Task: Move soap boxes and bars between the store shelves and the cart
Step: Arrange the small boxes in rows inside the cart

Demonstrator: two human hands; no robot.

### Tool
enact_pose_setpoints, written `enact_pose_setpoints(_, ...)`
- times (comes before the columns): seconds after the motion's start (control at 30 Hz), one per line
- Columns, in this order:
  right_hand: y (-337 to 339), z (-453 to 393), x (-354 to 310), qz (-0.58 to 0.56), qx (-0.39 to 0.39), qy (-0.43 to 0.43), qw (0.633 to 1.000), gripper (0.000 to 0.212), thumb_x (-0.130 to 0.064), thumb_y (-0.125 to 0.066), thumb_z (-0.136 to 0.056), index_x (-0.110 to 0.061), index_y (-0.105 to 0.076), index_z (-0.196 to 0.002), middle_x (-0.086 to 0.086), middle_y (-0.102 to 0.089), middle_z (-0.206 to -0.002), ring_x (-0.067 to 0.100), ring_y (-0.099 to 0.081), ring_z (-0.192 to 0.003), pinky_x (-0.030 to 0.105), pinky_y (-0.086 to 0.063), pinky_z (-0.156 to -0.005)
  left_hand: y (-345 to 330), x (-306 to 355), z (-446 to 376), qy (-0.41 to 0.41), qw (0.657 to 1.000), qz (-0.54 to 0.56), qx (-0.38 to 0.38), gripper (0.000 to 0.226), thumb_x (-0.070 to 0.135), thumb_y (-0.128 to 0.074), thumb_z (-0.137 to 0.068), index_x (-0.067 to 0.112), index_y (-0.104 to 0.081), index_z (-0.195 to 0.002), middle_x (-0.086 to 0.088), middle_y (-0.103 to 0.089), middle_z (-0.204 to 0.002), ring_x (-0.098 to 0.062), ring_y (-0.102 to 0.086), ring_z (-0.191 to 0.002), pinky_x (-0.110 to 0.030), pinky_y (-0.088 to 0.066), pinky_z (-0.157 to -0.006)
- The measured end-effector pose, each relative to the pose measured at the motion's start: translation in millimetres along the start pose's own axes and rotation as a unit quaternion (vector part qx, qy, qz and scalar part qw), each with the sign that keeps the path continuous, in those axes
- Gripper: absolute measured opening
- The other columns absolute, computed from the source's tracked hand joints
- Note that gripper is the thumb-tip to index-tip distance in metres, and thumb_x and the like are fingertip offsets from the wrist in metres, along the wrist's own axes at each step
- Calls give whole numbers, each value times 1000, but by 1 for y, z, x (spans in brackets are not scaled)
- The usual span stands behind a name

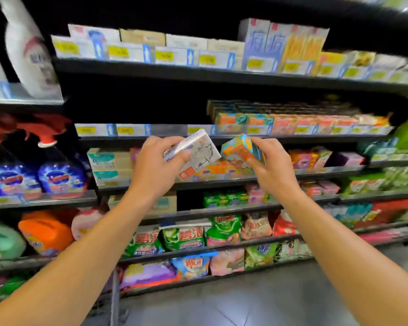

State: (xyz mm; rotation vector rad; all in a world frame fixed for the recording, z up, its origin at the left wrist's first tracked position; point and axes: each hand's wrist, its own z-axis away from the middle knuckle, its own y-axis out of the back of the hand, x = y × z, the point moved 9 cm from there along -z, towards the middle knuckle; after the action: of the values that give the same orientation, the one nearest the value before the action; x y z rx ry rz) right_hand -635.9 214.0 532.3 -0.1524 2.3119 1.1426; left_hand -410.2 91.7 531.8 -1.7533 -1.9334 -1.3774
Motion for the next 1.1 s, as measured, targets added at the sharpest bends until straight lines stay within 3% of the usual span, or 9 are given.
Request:
enact_pose_setpoints(0.1,1,-44,12,28,13,3,1000,48,-6,-61,-95,-19,-54,-140,-10,-46,-119,7,-44,-114,14,-29,-93,-10,-13,-33,-13,1000,-1,16,33,33,-63,-94,25,-65,-125,-4,-55,-108,-6,-46,-93,-14,-34,-74)
enact_pose_setpoints(0.23,-4,-100,27,50,6,14,999,49,3,-55,-94,-17,-55,-139,-8,-45,-121,3,-41,-112,4,-25,-92,-26,-38,-75,-24,999,-14,25,37,40,-62,-91,22,-67,-123,-4,-58,-113,4,-41,-94,1,-28,-75)
enact_pose_setpoints(0.27,-7,-113,30,61,-1,15,998,48,2,-55,-95,-17,-54,-139,-6,-46,-123,5,-42,-114,7,-28,-95,-30,-46,-84,-18,999,-15,22,37,39,-63,-91,21,-67,-123,-4,-58,-114,4,-40,-94,2,-28,-75)
enact_pose_setpoints(0.4,-23,-154,45,112,-27,20,993,48,-5,-56,-96,-20,-53,-141,2,-49,-135,26,-45,-126,40,-39,-106,-42,-64,-112,-12,1000,-11,25,34,34,-65,-91,19,-68,-122,-5,-56,-113,2,-43,-95,3,-28,-76)
enact_pose_setpoints(0.57,-41,-183,59,149,-39,37,987,50,-7,-58,-94,-23,-54,-141,3,-53,-136,30,-46,-126,51,-33,-110,-54,-73,-132,-2,1000,-3,20,32,26,-66,-92,20,-66,-123,-3,-51,-107,-9,-49,-95,-1,-33,-77)
enact_pose_setpoints(0.77,-56,-200,64,157,-54,61,984,47,-8,-58,-94,-21,-55,-140,5,-55,-133,30,-47,-125,52,-30,-111,-62,-79,-142,7,1000,-4,17,32,27,-67,-92,21,-66,-123,-1,-52,-110,-12,-53,-100,-29,-47,-85)
enact_pose_setpoints(1.0,-58,-209,63,159,-62,84,982,46,-10,-57,-96,-20,-54,-141,5,-54,-133,31,-47,-124,50,-33,-109,-67,-79,-145,18,999,9,27,33,27,-66,-92,22,-66,-124,2,-51,-111,-10,-52,-101,-26,-47,-87)
enact_pose_setpoints(1.1,-58,-207,64,167,-57,88,980,47,-9,-57,-96,-20,-53,-141,5,-53,-134,30,-46,-122,49,-34,-108,-71,-77,-145,17,1000,9,25,33,26,-66,-92,21,-65,-124,2,-50,-112,-9,-51,-102,-16,-44,-83)
